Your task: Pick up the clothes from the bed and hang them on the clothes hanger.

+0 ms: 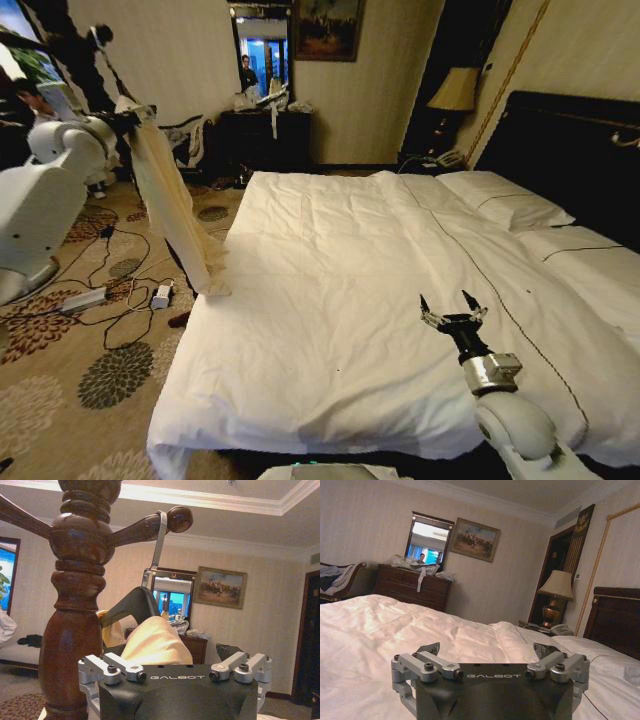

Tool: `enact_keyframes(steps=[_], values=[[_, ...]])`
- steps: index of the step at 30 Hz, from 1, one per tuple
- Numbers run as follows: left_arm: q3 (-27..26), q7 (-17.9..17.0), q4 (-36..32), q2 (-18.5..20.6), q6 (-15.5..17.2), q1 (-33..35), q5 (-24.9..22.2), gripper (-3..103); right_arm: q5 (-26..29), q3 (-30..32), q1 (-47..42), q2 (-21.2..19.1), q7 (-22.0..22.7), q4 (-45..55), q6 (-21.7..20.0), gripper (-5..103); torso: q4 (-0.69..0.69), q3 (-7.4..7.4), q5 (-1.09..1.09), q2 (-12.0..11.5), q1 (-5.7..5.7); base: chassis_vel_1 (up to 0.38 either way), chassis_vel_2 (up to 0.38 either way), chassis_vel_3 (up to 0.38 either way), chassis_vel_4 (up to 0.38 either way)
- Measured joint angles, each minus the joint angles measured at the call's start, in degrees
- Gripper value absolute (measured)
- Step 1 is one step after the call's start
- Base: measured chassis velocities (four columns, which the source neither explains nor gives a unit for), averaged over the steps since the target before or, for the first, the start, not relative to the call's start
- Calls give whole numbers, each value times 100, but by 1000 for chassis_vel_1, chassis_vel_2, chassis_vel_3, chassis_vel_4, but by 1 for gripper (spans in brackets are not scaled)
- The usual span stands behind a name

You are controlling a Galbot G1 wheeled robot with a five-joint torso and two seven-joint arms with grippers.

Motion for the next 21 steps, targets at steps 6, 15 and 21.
enact_keyframes(steps=[6,15,21], values=[[-143,-67,-196,94,34,134,54,100,0,0,0,0,0,0,0,100,0,0,0,0,0,0,0,0,0],[-368,-248,-592,323,102,296,177,100,0,0,0,0,0,0,0,100,1,0,-1,0,0,0,0,0,0],[-468,-353,-718,392,128,310,149,100,0,0,0,0,0,0,0,100,0,0,0,0,0,0,0,0,0]])
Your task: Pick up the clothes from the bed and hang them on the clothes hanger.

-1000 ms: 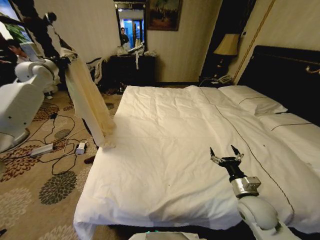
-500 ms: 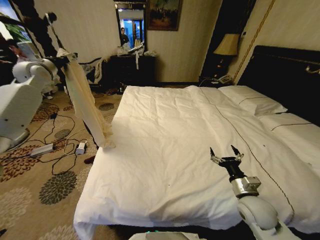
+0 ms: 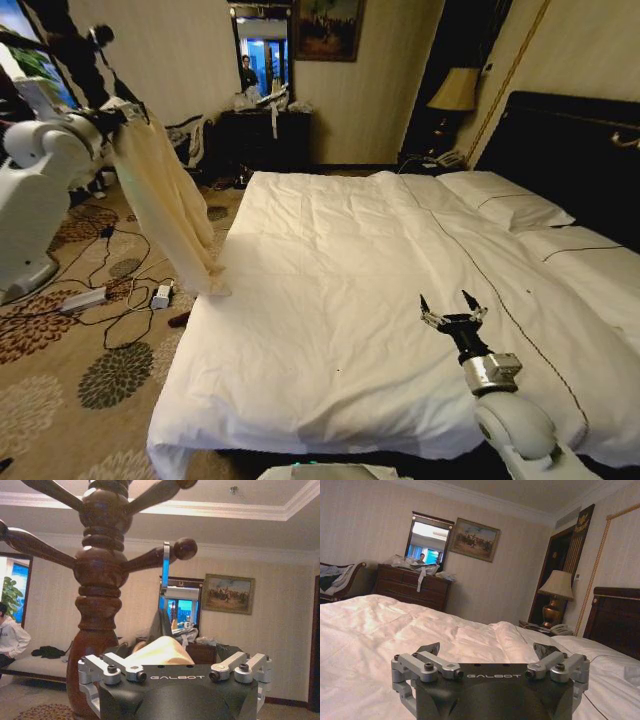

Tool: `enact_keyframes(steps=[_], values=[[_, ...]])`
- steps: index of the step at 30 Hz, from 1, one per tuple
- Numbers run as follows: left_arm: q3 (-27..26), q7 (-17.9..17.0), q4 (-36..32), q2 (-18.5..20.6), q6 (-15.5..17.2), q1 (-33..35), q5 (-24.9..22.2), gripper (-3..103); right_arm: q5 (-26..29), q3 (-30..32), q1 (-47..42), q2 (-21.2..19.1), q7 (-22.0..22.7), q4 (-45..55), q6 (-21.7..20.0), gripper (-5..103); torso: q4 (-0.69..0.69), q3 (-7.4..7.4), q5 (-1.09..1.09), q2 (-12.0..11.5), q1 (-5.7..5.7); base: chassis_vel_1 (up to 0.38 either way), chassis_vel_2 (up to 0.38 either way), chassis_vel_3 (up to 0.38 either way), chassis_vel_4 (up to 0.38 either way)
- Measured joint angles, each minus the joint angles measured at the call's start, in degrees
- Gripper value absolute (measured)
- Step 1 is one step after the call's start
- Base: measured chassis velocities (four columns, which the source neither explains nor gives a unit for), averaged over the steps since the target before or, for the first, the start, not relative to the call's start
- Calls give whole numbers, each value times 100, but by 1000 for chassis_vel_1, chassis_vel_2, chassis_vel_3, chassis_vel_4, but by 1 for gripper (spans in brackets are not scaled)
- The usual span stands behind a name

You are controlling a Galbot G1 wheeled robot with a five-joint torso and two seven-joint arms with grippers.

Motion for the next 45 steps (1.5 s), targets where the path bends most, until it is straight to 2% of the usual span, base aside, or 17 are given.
enact_keyframes(steps=[19,32,37,45], values=[[-393,-299,-627,324,216,65,-261,100,0,0,0,0,0,0,0,100,0,0,1,0,0,0,0,0,0],[-1196,-398,-1016,756,229,857,-406,100,0,0,0,0,0,0,0,100,1,0,-1,0,1,0,0,0,0],[-1239,-409,-1192,903,225,993,-454,100,0,0,0,0,0,0,0,100,0,0,0,0,0,0,0,0,0],[-1248,-500,-1292,915,218,976,-467,100,0,0,0,0,0,0,0,100,-1,0,0,0,0,0,0,0,0]])
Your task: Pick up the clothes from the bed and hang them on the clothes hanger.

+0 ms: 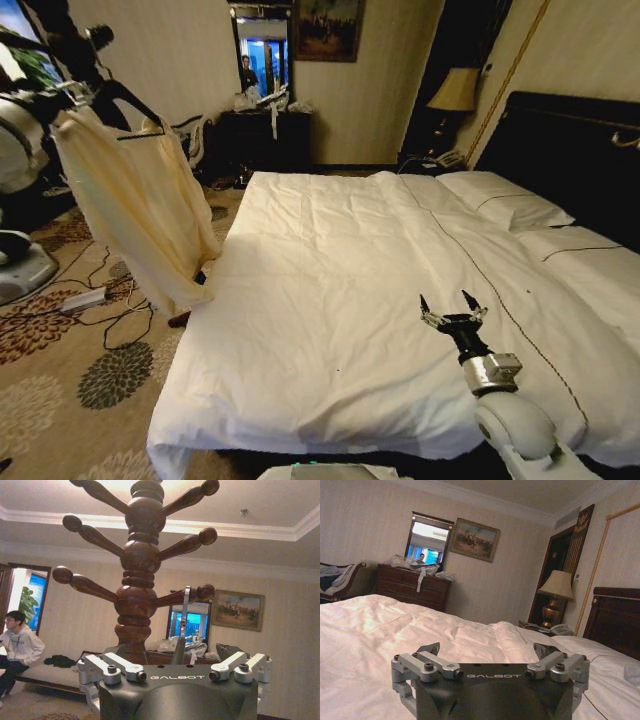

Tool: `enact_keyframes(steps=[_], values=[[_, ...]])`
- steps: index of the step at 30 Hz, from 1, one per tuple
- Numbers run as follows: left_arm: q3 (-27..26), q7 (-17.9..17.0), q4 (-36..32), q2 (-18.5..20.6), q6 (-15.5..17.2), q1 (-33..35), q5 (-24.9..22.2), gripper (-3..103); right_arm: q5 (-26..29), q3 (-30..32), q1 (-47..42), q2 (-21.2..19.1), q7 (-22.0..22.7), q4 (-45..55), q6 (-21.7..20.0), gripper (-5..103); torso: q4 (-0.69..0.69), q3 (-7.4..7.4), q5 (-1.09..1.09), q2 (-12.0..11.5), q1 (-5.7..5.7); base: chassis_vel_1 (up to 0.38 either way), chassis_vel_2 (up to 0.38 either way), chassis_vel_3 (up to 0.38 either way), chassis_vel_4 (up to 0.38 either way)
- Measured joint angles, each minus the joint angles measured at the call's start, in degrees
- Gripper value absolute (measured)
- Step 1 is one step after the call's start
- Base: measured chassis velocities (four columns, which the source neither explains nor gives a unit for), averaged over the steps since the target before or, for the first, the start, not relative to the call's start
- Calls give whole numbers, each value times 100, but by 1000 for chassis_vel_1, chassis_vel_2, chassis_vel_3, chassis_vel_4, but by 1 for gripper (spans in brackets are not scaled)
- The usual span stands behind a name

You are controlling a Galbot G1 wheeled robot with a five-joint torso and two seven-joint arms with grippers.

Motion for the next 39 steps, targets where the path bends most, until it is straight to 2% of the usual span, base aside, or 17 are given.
enact_keyframes(steps=[8,11,12,15,20,26,32,34,38,39], values=[[-122,-204,-131,109,66,126,-175,100,0,0,0,0,0,0,0,100,1,0,0,0,0,0,0,0,0],[-230,-752,-95,66,621,113,-953,100,0,0,0,0,0,0,0,100,4,0,0,0,0,0,0,0,0],[-230,-752,-95,66,621,113,-953,100,0,0,0,0,0,0,0,100,4,0,0,0,0,0,0,0,0],[-327,-1074,44,-81,870,27,-1767,100,0,0,0,0,0,0,0,100,-2,0,1,0,0,0,0,0,0],[-356,-1078,123,-92,837,2,-1968,100,0,0,0,0,0,0,0,100,2,0,0,0,0,0,0,0,0],[-360,-991,175,-53,756,-75,-1847,100,0,0,0,0,0,0,0,100,1,0,0,0,0,0,0,0,0],[-396,-1050,30,-48,701,-114,-1883,100,0,0,0,0,0,0,0,100,1,0,0,0,0,0,0,0,0],[-420,-1079,-19,-58,607,-120,-1910,100,0,0,0,0,0,0,0,100,1,0,1,0,0,0,0,0,0],[-559,-1180,-167,-105,166,-106,-2202,100,0,0,0,0,0,0,0,100,0,0,0,0,0,0,0,0,0],[-559,-1180,-167,-105,166,-106,-2202,100,0,0,0,0,0,0,0,100,0,0,0,0,0,0,0,0,0]])
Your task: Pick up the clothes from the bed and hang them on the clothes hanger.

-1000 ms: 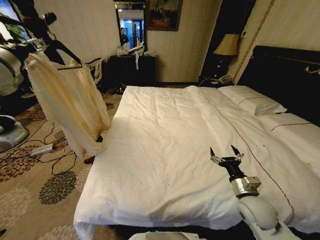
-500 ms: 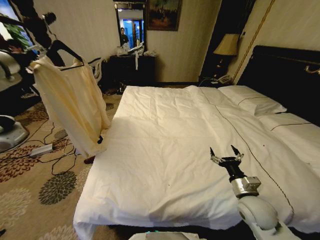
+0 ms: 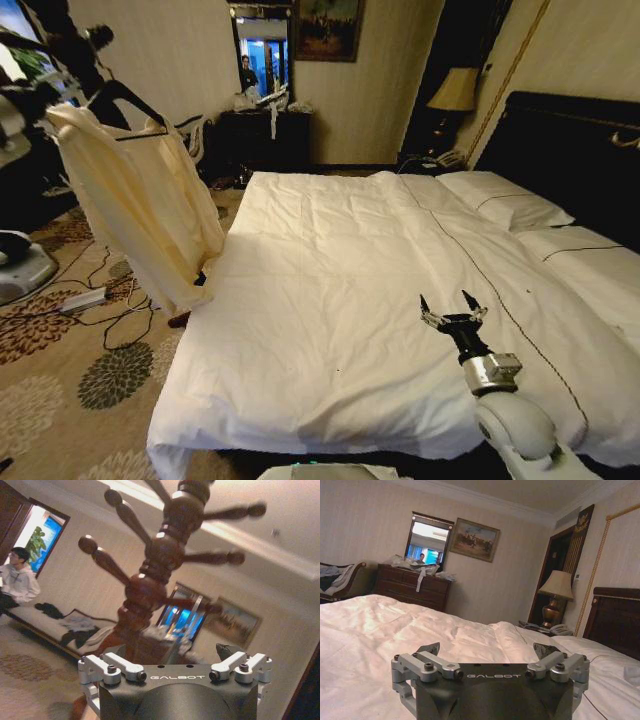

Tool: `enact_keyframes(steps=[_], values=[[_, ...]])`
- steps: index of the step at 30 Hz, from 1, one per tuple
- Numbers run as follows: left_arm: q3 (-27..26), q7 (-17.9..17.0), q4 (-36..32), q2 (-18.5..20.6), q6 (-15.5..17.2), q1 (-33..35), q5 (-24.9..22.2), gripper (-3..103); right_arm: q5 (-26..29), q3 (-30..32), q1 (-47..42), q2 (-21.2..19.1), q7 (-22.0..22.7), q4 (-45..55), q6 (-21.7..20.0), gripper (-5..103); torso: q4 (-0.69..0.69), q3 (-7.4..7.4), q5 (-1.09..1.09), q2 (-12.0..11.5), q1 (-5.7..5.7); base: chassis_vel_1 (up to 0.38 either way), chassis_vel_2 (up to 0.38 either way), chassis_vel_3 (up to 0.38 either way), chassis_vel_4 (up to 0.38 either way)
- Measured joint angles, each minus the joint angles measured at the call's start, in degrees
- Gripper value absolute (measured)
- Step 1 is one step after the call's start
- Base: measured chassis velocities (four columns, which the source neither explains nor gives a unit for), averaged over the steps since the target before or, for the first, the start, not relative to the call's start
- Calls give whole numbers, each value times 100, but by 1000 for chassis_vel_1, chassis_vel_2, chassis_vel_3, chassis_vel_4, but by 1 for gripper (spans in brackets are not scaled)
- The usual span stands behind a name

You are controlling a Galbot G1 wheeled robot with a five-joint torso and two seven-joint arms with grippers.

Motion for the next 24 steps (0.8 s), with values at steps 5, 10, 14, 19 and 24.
enact_keyframes(steps=[5,10,14,19,24], values=[[-105,-64,-297,204,-66,146,-232,100,0,0,0,0,0,0,0,100,0,0,0,0,0,0,0,0,0],[-204,-72,-698,564,-67,378,-327,100,0,0,0,0,0,0,0,100,2,0,0,0,-1,0,0,0,0],[-263,-71,-959,807,-93,509,-371,100,0,0,0,0,0,0,0,100,1,0,0,0,0,0,0,0,0],[-357,-118,-1190,966,-128,588,-444,100,0,0,0,0,0,0,0,100,0,-1,0,0,-1,0,0,0,0],[-774,-126,-1526,1063,-126,1072,-327,100,0,0,0,0,0,0,0,100,0,0,0,0,0,0,0,0,0]])
